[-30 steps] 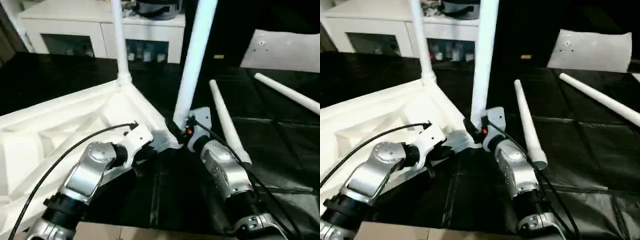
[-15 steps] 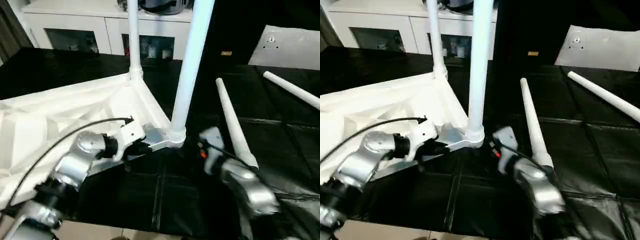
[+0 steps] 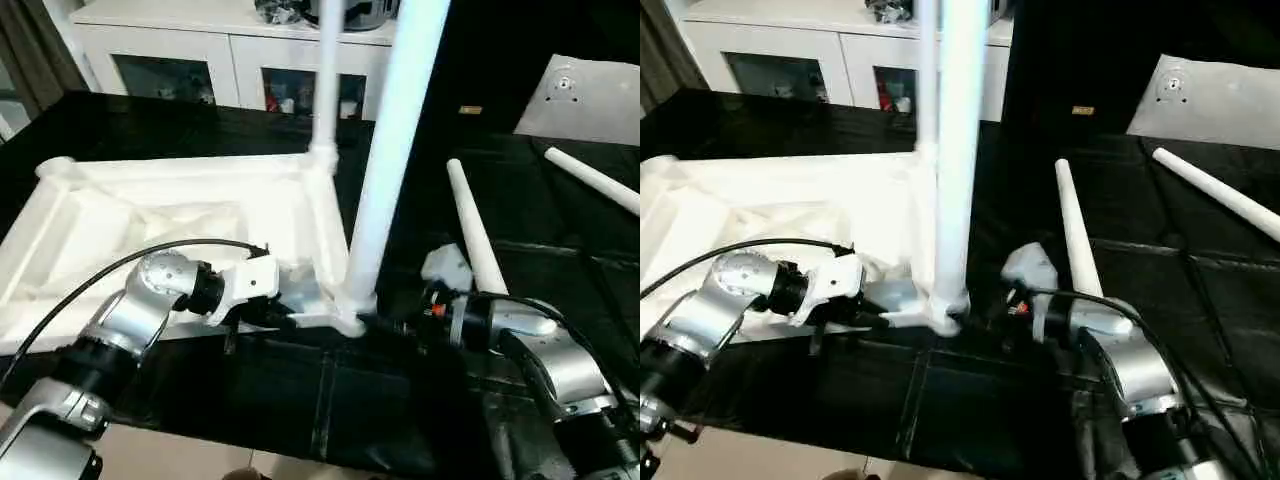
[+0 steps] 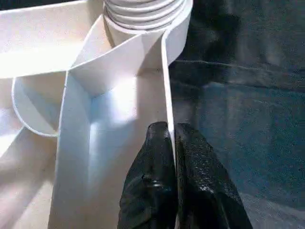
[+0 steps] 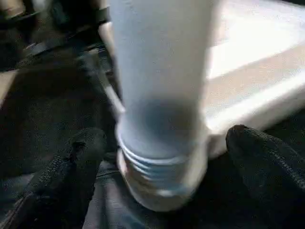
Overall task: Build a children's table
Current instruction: Rotate leg to tighten
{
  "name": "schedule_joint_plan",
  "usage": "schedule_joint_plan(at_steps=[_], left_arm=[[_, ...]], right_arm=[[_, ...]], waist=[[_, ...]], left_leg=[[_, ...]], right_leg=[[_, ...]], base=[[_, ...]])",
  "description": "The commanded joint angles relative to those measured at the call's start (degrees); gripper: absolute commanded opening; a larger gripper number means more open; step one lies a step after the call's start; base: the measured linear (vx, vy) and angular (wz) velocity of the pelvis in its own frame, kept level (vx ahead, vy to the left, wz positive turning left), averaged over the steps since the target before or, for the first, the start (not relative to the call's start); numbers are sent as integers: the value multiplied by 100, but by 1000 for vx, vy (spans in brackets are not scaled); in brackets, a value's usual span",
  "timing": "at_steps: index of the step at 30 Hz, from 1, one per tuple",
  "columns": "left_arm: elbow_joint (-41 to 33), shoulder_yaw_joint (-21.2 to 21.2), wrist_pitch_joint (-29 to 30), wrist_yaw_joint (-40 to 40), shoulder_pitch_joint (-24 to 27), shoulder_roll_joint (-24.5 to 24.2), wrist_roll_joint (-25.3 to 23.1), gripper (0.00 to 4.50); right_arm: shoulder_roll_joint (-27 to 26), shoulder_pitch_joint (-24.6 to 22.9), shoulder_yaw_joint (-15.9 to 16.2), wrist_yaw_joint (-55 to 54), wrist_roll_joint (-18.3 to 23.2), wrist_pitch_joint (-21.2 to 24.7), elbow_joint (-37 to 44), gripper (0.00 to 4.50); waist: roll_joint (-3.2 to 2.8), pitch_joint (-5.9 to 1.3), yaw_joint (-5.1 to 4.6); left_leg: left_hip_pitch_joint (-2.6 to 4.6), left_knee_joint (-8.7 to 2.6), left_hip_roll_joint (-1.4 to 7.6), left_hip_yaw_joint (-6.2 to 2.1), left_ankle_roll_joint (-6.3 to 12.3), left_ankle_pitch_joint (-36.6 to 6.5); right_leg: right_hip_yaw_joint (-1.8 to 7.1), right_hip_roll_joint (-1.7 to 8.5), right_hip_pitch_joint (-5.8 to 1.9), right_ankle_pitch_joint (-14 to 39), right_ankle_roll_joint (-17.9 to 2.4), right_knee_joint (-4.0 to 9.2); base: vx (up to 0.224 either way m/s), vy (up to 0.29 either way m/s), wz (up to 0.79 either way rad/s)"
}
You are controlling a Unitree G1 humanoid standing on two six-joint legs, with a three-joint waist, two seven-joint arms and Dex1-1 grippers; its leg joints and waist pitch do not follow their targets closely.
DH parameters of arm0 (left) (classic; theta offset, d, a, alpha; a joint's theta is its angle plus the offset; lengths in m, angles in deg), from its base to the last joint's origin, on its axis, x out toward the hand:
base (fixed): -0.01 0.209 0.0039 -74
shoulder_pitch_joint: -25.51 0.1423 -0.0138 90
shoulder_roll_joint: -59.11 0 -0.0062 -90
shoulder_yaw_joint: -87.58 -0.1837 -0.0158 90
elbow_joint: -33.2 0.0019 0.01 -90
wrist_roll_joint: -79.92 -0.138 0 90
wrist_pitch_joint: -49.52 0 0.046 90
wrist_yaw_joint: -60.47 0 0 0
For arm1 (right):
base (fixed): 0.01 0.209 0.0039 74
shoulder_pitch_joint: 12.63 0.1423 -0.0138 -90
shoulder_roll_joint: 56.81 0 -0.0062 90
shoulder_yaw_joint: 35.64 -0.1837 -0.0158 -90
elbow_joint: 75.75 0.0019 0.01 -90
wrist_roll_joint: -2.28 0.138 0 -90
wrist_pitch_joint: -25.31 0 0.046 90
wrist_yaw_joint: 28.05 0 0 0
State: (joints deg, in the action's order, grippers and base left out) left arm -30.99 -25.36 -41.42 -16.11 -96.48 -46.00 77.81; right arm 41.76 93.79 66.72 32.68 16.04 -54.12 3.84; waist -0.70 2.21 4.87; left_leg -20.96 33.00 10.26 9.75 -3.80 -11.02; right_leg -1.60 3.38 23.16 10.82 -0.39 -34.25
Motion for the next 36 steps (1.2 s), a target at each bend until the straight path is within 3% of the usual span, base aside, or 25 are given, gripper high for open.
schedule_joint_plan(at_steps=[1,5,18,25,32,33,35,36], left_arm=[[-3,-316,-234,-341,-60,-19,-159,0],[80,-367,-364,-451,-113,-20,-187,0],[368,-420,-650,-516,-196,3,-262,0],[455,-377,-661,-453,-222,37,-263,0],[347,-33,-119,144,-114,221,-88,0],[173,170,315,561,-25,336,-13,0],[103,238,444,704,10,378,13,0],[-111,396,829,1053,93,519,80,0]], right_arm=[[-11,152,71,166,-24,28,-33,429],[-22,262,130,325,-7,51,-125,399],[-7,358,360,614,-75,153,-341,288],[-47,368,392,583,-90,227,-397,274],[-335,212,225,200,137,596,-272,273],[-627,145,92,-310,158,745,-225,273],[-738,126,44,-510,155,790,-216,273],[-1012,106,-51,-972,121,846,-283,273]], waist=[[10,-320,-5],[0,-320,50],[-15,-307,61],[-12,-309,67],[-23,-286,61],[-42,-263,56],[-26,-253,23],[-21,-249,6]], left_leg=[[76,-327,279,-21,347,-818],[85,-324,290,-16,275,-866],[69,-333,293,-29,57,-1165],[72,-333,293,-31,33,-1186],[84,-356,296,-40,-30,-1404],[103,-372,299,-43,-101,-1602],[96,-396,285,-67,-169,-1736],[100,-402,280,-74,-186,-1772]], right_leg=[[205,405,-293,394,-1411,300],[187,415,-284,391,-1447,282],[164,430,-288,872,-1320,310],[167,431,-287,894,-1301,309],[169,438,-273,1240,-1262,347],[176,447,-240,1547,-1228,375],[172,462,-245,1969,-1093,413],[169,457,-242,2095,-1049,419]], base=[[0,0,0],[0,0,0],[0,0,0],[0,0,0],[0,0,0],[0,0,0],[0,0,0],[0,0,0]])
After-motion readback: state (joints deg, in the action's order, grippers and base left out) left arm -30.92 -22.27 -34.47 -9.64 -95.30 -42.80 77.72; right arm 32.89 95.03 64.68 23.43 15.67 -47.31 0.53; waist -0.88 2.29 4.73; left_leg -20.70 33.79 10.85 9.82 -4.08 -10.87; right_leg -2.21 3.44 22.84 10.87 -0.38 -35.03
